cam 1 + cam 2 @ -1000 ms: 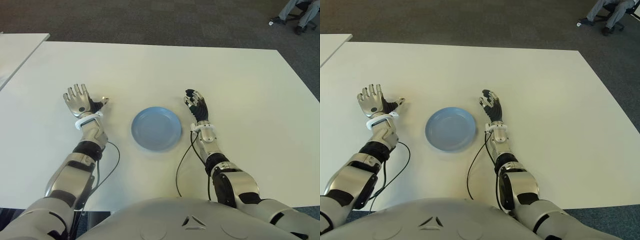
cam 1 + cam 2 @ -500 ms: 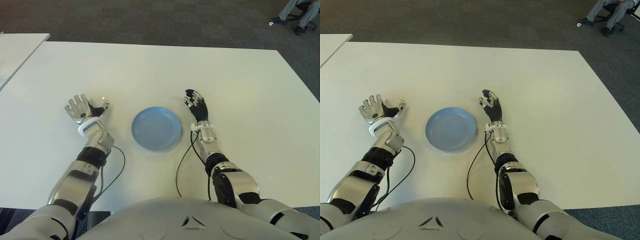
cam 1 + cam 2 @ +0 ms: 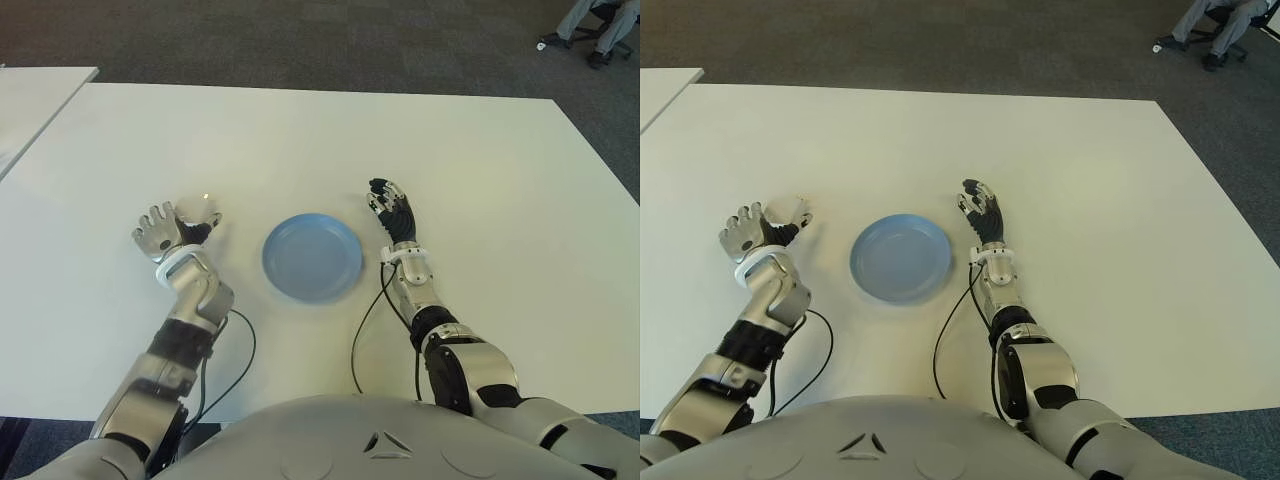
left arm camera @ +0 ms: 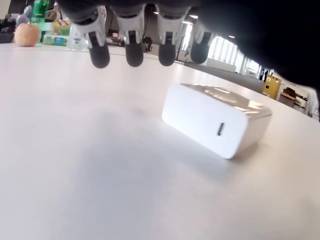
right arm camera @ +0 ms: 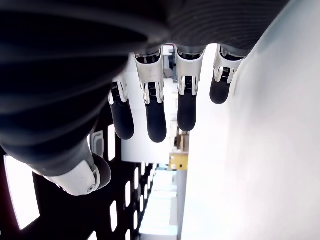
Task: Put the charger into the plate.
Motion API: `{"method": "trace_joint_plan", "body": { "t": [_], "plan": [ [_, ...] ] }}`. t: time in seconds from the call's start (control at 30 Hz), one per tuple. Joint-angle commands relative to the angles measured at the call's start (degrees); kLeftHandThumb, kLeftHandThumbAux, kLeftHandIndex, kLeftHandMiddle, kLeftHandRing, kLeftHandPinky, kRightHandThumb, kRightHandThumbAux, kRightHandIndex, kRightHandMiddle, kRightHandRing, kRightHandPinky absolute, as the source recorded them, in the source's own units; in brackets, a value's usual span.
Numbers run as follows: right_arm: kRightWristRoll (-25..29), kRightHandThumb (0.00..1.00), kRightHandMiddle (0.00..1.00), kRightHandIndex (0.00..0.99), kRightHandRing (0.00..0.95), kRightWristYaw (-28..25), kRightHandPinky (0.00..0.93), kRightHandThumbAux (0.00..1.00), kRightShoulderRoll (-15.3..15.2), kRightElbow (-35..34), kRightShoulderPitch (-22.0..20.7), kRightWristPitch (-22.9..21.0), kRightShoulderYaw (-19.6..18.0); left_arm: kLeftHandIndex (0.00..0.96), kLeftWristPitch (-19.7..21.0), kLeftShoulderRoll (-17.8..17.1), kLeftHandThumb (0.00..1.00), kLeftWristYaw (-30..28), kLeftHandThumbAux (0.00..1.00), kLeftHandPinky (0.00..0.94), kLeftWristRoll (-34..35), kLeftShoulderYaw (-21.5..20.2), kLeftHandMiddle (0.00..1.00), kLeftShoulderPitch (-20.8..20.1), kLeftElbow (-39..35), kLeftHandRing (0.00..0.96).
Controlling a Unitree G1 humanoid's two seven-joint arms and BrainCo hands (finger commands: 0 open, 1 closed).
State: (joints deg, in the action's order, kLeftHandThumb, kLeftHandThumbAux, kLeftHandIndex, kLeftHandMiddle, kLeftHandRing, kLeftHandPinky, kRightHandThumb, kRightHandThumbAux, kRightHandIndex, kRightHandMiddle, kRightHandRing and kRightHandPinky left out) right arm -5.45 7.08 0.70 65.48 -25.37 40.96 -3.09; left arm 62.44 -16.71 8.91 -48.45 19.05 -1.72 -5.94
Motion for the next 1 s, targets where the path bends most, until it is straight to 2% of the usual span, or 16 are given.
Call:
{"method": "trace_joint_plan", "body": {
  "t": [0.03,0.27,0.63,0.93,1.0],
  "plan": [
    [-1.1,0.0,0.282,0.266,0.202,1.3,0.099,0.651,0.4,2.5,2.8,-1.7,0.8,0.0,0.3,-0.1,0.18,-2.3,0.274,0.019,-0.3,0.2,0.0,0.9,-2.1,0.0],
    [-1.4,0.0,0.286,0.263,0.206,1.9,0.104,0.648,0.3,2.5,2.7,-1.8,1.1,0.0,-0.1,0.2,0.179,-2.6,0.289,0.031,-0.1,0.0,0.0,0.8,-1.3,0.0],
    [-1.2,0.0,0.275,0.254,0.199,1.9,0.095,0.629,0.3,2.4,2.9,-2.1,1.1,0.0,-5.4,1.3,0.176,1.5,0.314,0.063,1.9,-3.2,0.0,0.7,7.2,0.0],
    [-0.2,0.0,0.27,0.247,0.198,0.5,0.11,0.632,0.4,2.4,3.0,-2.0,0.4,0.0,-7.8,1.4,0.174,4.1,0.313,0.087,2.2,-4.2,0.0,-1.6,14.3,0.007],
    [0.1,0.0,0.27,0.247,0.199,0.0,0.114,0.632,0.3,2.4,3.1,-1.9,0.2,0.0,-7.9,1.1,0.175,4.3,0.311,0.067,1.9,-3.8,0.0,-2.9,16.8,0.005]
  ]
}}
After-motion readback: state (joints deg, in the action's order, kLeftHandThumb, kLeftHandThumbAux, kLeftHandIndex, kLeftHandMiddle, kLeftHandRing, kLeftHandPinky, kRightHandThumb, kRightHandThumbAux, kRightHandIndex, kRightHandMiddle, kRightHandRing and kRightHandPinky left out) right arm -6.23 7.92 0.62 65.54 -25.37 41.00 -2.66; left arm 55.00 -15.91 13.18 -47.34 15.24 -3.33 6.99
